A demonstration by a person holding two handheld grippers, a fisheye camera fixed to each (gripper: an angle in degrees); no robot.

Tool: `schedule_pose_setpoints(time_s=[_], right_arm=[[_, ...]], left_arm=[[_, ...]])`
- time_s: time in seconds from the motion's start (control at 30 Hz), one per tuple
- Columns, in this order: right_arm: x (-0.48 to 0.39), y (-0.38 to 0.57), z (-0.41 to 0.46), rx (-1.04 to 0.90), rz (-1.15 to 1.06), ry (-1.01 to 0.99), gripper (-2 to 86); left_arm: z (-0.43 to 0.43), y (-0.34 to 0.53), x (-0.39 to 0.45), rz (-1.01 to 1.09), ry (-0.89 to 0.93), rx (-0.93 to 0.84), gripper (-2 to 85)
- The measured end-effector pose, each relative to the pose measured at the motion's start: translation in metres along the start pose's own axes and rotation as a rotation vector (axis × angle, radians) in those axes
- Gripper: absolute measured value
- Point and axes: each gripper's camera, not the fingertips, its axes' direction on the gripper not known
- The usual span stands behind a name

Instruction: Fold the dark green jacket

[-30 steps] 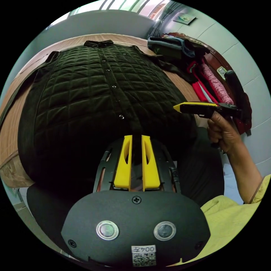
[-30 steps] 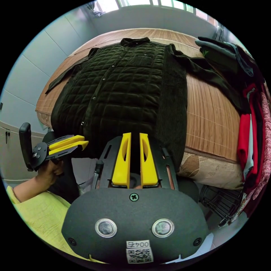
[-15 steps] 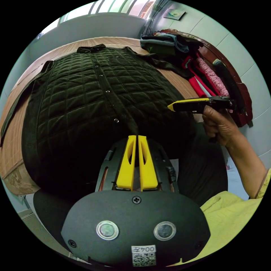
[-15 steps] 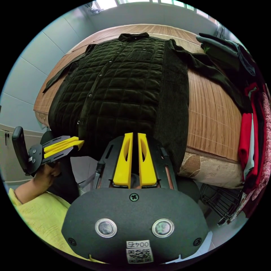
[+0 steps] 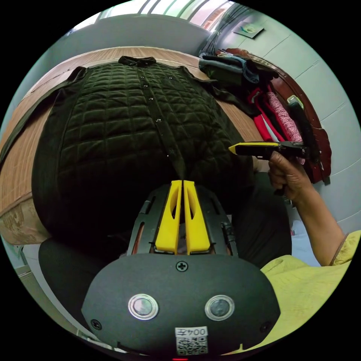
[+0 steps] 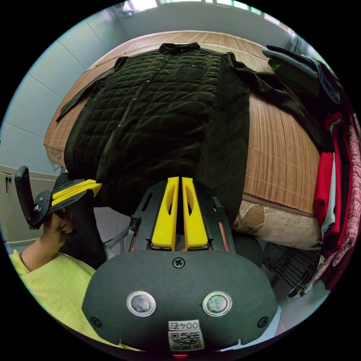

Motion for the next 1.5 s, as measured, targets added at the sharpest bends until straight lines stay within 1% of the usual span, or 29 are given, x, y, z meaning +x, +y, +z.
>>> schedule_pose_setpoints(time_s=[0.13, 0.27, 0.4, 0.57, 0.7, 0.83, 0.87, 0.9, 1.0, 1.1, 1.23, 1.33, 1.4, 1.5], right_arm=[[0.015, 0.005, -0.007, 0.008, 0.001, 0.003, 3.7], [0.076, 0.027, -0.032, 0.075, 0.103, -0.066, 6.4], [0.128, 0.057, -0.029, 0.042, 0.171, -0.136, 8.4], [0.134, 0.075, -0.002, -0.056, 0.149, -0.215, 9.0], [0.13, 0.077, 0.016, -0.078, 0.162, -0.288, 9.3], [0.122, 0.074, 0.025, -0.076, 0.156, -0.275, 6.7], [0.116, 0.073, 0.022, -0.066, 0.138, -0.236, 4.5], [0.11, 0.073, 0.018, -0.07, 0.126, -0.176, 4.0], [0.108, 0.074, 0.02, -0.081, 0.143, -0.091, 3.0], [0.113, 0.07, 0.036, -0.13, 0.181, -0.097, 3.3], [0.11, 0.067, 0.026, -0.174, 0.17, -0.089, 3.4], [0.11, 0.071, -0.001, -0.115, 0.174, -0.019, 3.1], [0.105, 0.063, -0.023, -0.001, 0.159, -0.081, 6.3], [0.084, 0.034, -0.029, 0.095, 0.102, -0.123, 7.4]], left_arm=[[0.015, 0.002, -0.009, -0.015, 0.028, -0.002, 0.6], [0.021, 0.002, -0.003, 0.023, 0.006, -0.009, 0.7], [0.026, 0.002, 0.002, 0.045, -0.01, -0.012, 0.7], [0.031, -0.001, 0.006, 0.052, -0.014, -0.026, 0.6], [0.035, -0.002, 0.009, 0.053, -0.017, -0.034, 0.7], [0.037, -0.003, 0.013, 0.055, -0.03, -0.035, 0.7], [0.038, -0.003, 0.014, 0.057, -0.034, -0.035, 0.7], [0.038, -0.003, 0.015, 0.061, -0.037, -0.035, 0.7], [0.04, -0.004, 0.016, 0.065, -0.035, -0.035, 0.7], [0.042, -0.004, 0.018, 0.068, -0.042, -0.032, 0.8], [0.044, -0.005, 0.017, 0.069, -0.042, -0.032, 0.8], [0.045, -0.006, 0.017, 0.065, -0.039, -0.028, 0.8], [0.045, -0.007, 0.017, 0.07, -0.047, -0.028, 0.8], [0.046, -0.01, 0.016, 0.073, -0.047, -0.035, 0.8]])
